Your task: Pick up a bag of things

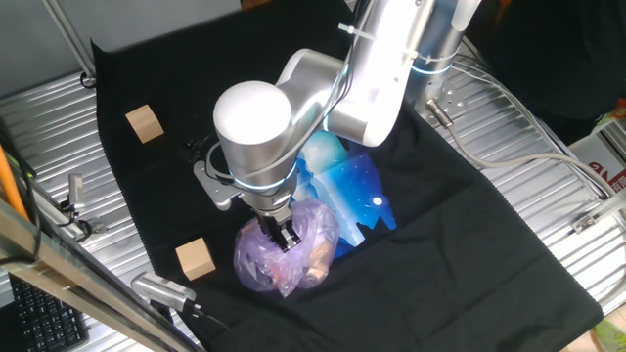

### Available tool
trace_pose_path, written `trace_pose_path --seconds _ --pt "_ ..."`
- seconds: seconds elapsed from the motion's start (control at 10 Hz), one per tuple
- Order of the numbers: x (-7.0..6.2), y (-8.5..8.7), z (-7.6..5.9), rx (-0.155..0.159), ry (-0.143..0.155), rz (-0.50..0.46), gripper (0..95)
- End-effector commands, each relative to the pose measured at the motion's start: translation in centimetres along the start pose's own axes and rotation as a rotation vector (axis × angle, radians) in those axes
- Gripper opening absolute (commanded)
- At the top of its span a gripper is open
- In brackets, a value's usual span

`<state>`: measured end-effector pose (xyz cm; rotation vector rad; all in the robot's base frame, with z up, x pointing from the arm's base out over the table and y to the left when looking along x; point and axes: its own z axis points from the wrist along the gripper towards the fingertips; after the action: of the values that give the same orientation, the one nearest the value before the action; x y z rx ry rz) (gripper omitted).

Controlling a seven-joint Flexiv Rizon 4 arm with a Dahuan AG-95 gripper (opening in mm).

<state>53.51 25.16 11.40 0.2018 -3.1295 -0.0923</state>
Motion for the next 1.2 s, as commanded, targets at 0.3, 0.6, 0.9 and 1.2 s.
trace_pose_path --seconds 0.3,0.6,0.9,1.2 --pt "-0.1 0.4 -1.2 0.003 0.005 0.004 0.0" --pt "-0.8 0.7 -2.6 0.0 0.007 0.006 0.0" --pt "-1.2 1.0 -3.8 -0.001 0.01 0.01 0.0" --pt "-1.5 0.9 -4.8 0.0 0.014 0.007 0.0"
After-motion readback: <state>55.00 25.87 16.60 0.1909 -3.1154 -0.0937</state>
